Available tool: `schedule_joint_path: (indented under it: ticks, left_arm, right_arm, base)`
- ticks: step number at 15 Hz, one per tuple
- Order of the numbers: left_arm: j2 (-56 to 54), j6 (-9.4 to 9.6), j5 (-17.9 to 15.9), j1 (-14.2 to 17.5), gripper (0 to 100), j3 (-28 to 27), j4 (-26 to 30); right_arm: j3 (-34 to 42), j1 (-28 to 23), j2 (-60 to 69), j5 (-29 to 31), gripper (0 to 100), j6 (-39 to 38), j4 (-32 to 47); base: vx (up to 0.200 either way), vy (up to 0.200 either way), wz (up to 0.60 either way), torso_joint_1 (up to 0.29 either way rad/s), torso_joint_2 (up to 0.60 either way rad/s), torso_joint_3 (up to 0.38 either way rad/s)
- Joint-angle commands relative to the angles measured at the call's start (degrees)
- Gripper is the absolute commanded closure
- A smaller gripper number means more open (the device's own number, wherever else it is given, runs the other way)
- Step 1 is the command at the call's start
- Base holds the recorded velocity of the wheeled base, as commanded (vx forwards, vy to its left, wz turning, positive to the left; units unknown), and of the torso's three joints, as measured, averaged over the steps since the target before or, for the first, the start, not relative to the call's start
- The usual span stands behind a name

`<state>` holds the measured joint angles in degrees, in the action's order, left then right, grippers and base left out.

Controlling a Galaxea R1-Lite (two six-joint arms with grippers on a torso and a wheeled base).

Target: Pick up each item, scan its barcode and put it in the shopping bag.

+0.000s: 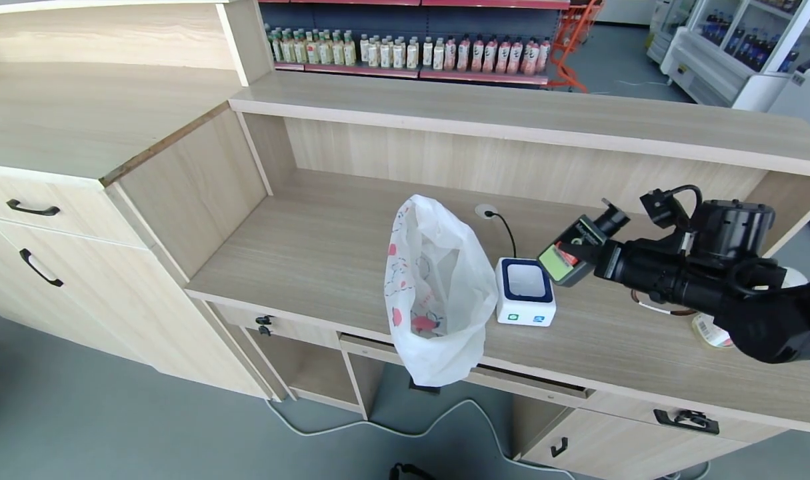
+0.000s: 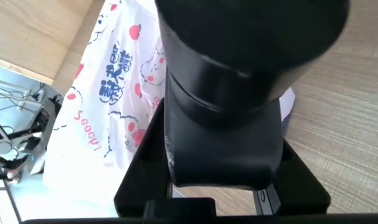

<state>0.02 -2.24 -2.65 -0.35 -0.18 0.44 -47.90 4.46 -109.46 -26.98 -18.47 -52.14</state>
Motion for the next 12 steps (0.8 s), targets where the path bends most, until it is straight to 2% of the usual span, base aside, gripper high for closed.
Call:
schedule_joint_path:
  ticks: [1,12]
  left_arm:
    - [0.0,-0.04,0.0,0.0,0,0.0,0.0]
    - [0.0,0.05,0.0,0.0,0,0.0,0.0]
  right_arm:
    - [-2.8,1.9,-4.4,0.0,100,-1.0,0.2]
    - [-7.7,6.7,-8.3,3.1,100,0.0,0.3]
  base:
    - [0.0,0.0,0.0,0.0,0.0,0.0]
    - [0.0,0.0,0.0,0.0,0.0,0.0]
